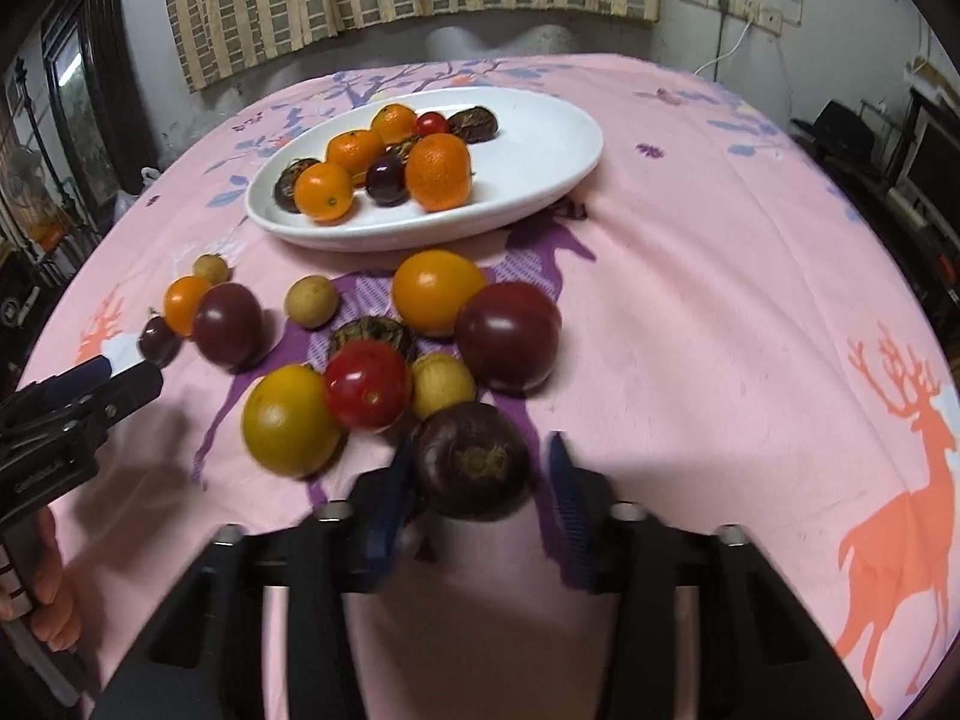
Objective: Organize fruits
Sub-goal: 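Move both open tools back toward the remaining fruit pile, then grasp a mangosteen with the right tool while the left tool grasps a dark cherry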
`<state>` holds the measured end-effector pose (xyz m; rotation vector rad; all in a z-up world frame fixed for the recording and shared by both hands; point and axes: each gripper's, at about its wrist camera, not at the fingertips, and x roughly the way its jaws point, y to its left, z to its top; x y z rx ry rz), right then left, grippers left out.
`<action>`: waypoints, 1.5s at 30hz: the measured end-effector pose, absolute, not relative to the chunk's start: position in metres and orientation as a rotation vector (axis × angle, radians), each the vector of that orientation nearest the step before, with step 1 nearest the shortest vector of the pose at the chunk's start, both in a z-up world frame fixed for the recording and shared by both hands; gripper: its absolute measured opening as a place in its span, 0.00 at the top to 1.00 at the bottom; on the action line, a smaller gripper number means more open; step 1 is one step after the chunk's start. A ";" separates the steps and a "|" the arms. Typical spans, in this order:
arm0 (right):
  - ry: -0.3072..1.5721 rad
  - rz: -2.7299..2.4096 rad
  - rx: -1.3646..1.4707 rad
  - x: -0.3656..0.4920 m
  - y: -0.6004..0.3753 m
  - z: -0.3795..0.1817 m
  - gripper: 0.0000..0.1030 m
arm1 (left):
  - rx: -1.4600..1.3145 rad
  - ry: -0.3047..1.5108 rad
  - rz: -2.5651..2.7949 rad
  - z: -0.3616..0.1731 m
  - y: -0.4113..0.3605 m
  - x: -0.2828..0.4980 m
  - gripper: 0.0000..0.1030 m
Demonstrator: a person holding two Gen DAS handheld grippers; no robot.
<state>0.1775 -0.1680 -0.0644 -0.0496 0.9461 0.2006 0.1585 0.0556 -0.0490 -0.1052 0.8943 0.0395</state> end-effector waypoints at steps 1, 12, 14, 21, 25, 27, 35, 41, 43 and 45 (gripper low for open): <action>0.943 0.202 -0.048 0.176 -0.169 -0.064 0.64 | -0.106 0.895 0.040 -0.050 0.055 0.159 0.24; 0.889 0.308 0.062 0.160 -0.183 -0.049 0.64 | -0.107 0.919 0.042 -0.053 0.058 0.160 0.24; 0.879 0.322 0.059 0.158 -0.181 -0.045 0.64 | -0.121 0.926 0.043 -0.052 0.060 0.162 0.25; 0.862 0.373 0.072 0.149 -0.177 -0.036 0.64 | -0.064 0.966 0.060 -0.062 0.055 0.184 0.48; 0.866 0.385 0.069 0.148 -0.174 -0.037 0.64 | -0.043 0.954 0.071 -0.061 0.054 0.191 0.71; 0.870 0.387 0.069 0.147 -0.173 -0.038 0.64 | -0.048 0.953 0.063 -0.060 0.055 0.189 0.71; 0.813 0.384 0.103 0.143 -0.177 -0.030 0.64 | -0.065 0.883 -0.018 -0.025 0.048 0.164 0.71; 0.742 0.367 0.123 0.142 -0.177 -0.006 0.65 | -0.057 0.820 -0.086 0.007 0.032 0.173 0.71; 0.700 0.389 0.112 0.145 -0.172 0.011 0.65 | -0.051 0.816 -0.094 0.012 0.027 0.185 0.71; 0.682 0.410 0.103 0.156 -0.169 0.021 0.65 | -0.055 0.816 -0.095 0.016 0.022 0.201 0.71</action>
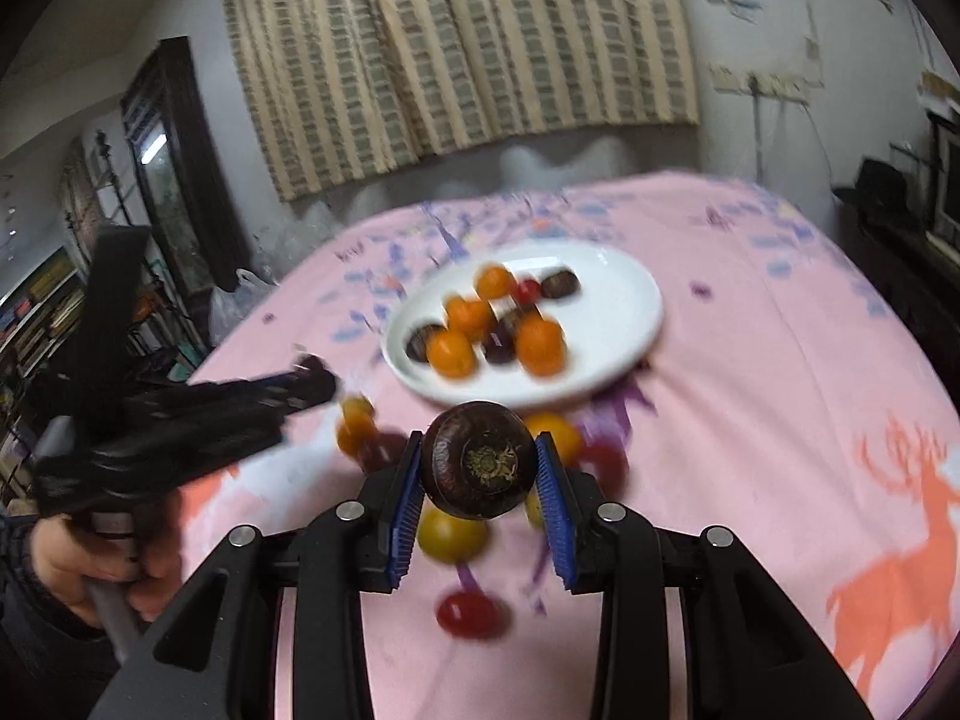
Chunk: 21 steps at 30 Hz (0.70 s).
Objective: Organize fruits
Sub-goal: 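Grasp a mangosteen with the right tool while the left tool grasps a dark cherry, then lower both held fruits onto the white plate and open both tools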
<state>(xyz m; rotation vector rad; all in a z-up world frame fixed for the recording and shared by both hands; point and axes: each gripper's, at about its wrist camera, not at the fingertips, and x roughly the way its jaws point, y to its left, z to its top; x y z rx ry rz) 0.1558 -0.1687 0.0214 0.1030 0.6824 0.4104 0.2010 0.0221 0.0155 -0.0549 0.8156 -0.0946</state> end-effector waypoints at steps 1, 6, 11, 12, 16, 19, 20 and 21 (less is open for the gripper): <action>0.675 0.411 0.099 0.163 -0.168 0.025 0.65 | -0.054 0.814 -0.094 0.016 0.020 0.209 0.71; 0.733 0.394 0.139 0.223 -0.163 0.014 0.65 | -0.069 0.847 -0.077 0.008 0.013 0.251 0.71; 0.816 0.364 0.135 0.260 -0.156 -0.011 0.65 | -0.087 0.892 -0.062 -0.008 0.011 0.279 0.71; 0.821 0.362 0.128 0.263 -0.155 -0.014 0.65 | -0.086 0.893 -0.061 -0.010 0.011 0.282 0.71; 0.839 0.359 0.098 0.274 -0.147 -0.022 0.63 | -0.089 0.910 -0.060 -0.017 0.005 0.297 0.71; 0.845 0.329 0.105 0.279 -0.149 -0.025 0.48 | -0.092 0.911 -0.016 -0.018 0.004 0.302 0.46; 0.840 0.326 0.129 0.277 -0.155 -0.025 0.46 | -0.099 0.901 0.001 -0.016 0.005 0.301 0.39; 0.839 0.331 0.145 0.276 -0.159 -0.025 0.42 | -0.105 0.885 0.007 -0.013 0.007 0.298 0.35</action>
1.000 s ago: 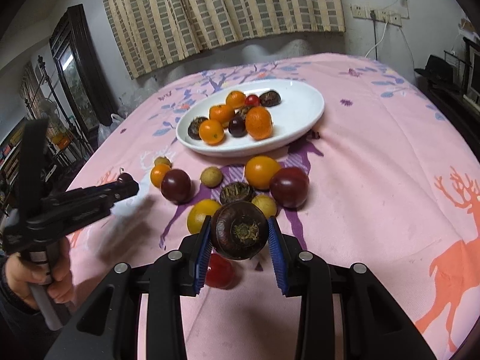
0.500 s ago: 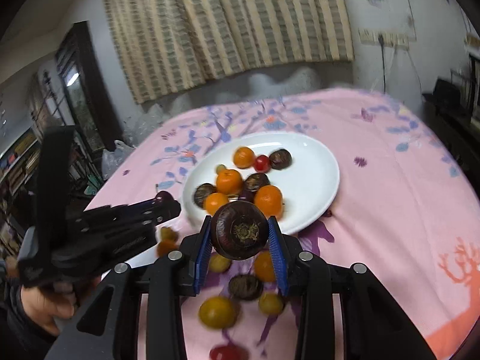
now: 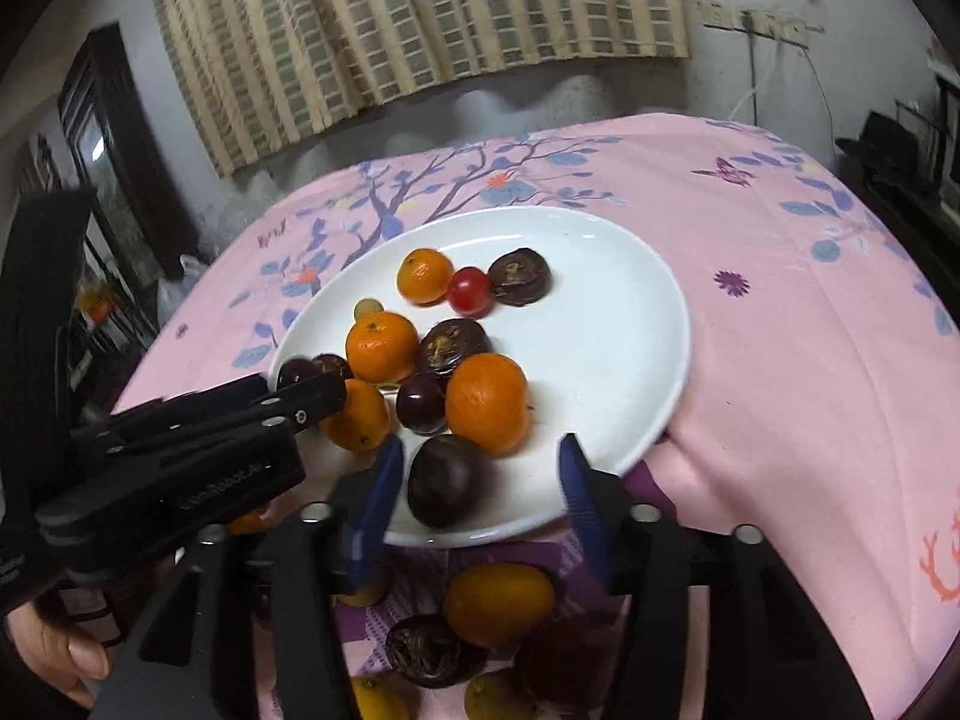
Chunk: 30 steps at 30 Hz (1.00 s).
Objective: Organize fruits
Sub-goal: 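Lower both held fruits onto the white plate and open both tools, then grasp a red tomato with the right tool while the left tool grasps a dark plum tomato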
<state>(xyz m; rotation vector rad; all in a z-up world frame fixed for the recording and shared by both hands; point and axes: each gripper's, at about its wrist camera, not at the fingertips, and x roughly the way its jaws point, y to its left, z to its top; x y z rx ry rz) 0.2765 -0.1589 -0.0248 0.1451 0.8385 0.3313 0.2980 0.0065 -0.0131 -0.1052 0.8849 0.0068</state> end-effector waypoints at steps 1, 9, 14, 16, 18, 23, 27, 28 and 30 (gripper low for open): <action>0.837 0.338 0.166 0.273 -0.165 -0.023 0.42 | -0.103 0.866 0.003 -0.009 0.007 0.292 0.35; 0.817 0.330 0.189 0.240 -0.189 -0.011 0.40 | -0.115 0.856 0.024 -0.003 0.027 0.245 0.29; 0.841 0.350 0.136 0.205 -0.188 -0.015 0.40 | -0.118 0.855 0.063 -0.014 0.040 0.205 0.23; 0.855 0.365 0.113 0.190 -0.185 -0.018 0.40 | -0.129 0.870 0.061 -0.020 0.045 0.190 0.23; 0.874 0.384 0.081 0.175 -0.177 -0.024 0.40 | -0.141 0.884 0.057 -0.025 0.051 0.181 0.23; 0.912 0.405 -0.002 0.146 -0.155 -0.041 0.40 | -0.173 0.888 0.056 -0.035 0.061 0.166 0.23; 0.958 0.398 -0.055 0.142 -0.138 -0.055 0.46 | -0.177 0.882 0.055 -0.042 0.064 0.163 0.23; 0.966 0.385 -0.077 0.142 -0.134 -0.058 0.56 | -0.179 0.880 0.052 -0.042 0.065 0.163 0.23; 0.958 0.353 -0.123 0.140 -0.129 -0.063 0.68 | -0.185 0.879 0.042 -0.043 0.066 0.163 0.23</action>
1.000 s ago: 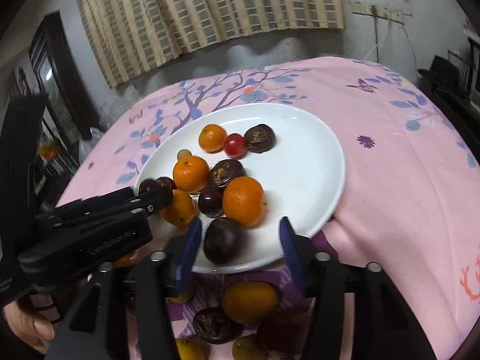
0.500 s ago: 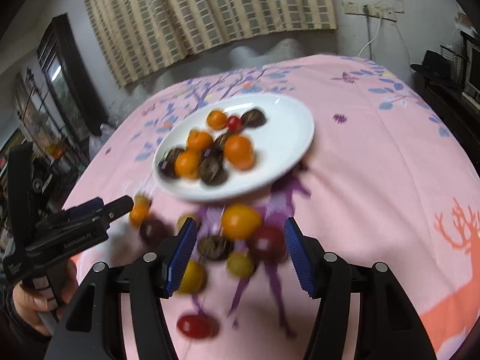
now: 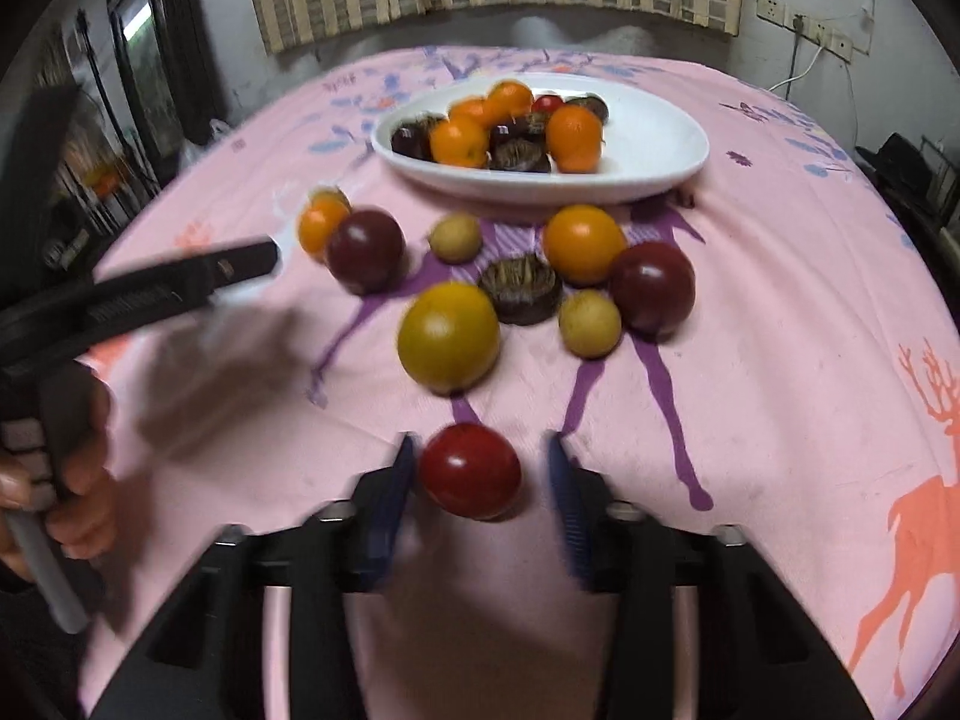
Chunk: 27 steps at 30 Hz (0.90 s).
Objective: Organize fruits
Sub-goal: 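Grasp a red tomato with the right tool while the left tool grasps a dark plum tomato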
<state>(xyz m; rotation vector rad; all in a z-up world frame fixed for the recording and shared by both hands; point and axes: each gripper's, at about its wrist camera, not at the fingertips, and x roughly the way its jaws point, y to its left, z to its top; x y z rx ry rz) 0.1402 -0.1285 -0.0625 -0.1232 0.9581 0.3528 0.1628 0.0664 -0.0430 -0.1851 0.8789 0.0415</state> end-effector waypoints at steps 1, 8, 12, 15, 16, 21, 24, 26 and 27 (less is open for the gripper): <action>0.957 0.364 -0.121 0.140 -0.128 -0.063 0.70 | -0.186 0.881 0.038 -0.044 0.066 0.162 0.23; 0.892 0.382 0.000 0.140 -0.149 -0.054 0.71 | -0.145 0.897 -0.006 -0.046 0.049 0.161 0.23; 0.883 0.361 0.031 0.142 -0.161 -0.050 0.71 | -0.131 0.946 -0.056 -0.052 0.031 0.162 0.25; 0.873 0.346 0.054 0.141 -0.168 -0.045 0.71 | -0.118 1.001 -0.083 -0.060 0.015 0.169 0.35; 0.864 0.349 0.064 0.140 -0.171 -0.042 0.71 | -0.110 1.008 -0.078 -0.062 0.012 0.171 0.35; 0.847 0.373 0.094 0.136 -0.176 -0.035 0.71 | -0.099 1.011 -0.047 -0.060 -0.003 0.191 0.42; 0.850 0.385 0.104 0.135 -0.176 -0.035 0.71 | -0.095 1.013 -0.026 -0.060 -0.009 0.204 0.42; 0.851 0.394 0.105 0.135 -0.175 -0.035 0.71 | -0.088 1.008 -0.007 -0.060 -0.011 0.208 0.44; 0.852 0.396 0.104 0.134 -0.175 -0.035 0.71 | -0.080 1.005 0.005 -0.059 -0.012 0.210 0.51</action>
